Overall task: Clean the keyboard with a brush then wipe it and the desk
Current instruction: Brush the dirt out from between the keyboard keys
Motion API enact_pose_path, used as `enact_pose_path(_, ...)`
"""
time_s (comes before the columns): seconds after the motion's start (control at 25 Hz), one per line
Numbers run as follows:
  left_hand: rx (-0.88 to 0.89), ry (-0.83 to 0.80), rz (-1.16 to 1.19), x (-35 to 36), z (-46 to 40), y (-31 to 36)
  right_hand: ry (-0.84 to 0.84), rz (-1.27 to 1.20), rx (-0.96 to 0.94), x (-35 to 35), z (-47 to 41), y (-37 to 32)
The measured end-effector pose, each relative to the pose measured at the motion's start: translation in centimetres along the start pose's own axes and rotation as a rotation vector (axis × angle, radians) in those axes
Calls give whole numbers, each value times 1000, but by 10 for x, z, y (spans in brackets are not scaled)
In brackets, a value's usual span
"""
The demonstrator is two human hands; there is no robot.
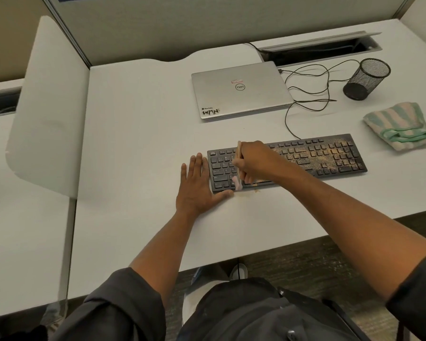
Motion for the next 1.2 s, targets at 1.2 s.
enact_pose_path(1.2, 5, 10, 1, -1, 1, 0, 51, -181, 19, -11, 11, 4)
Point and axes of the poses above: each hand's wrist, its own z-axis away from the middle knuckle, its own x-axis out of the palm, y = z × x, the point moved 4 cm from there along -z, towards the middle knuckle, and after that the axes turned 4 degrees about -x, right-handed, at the moved point
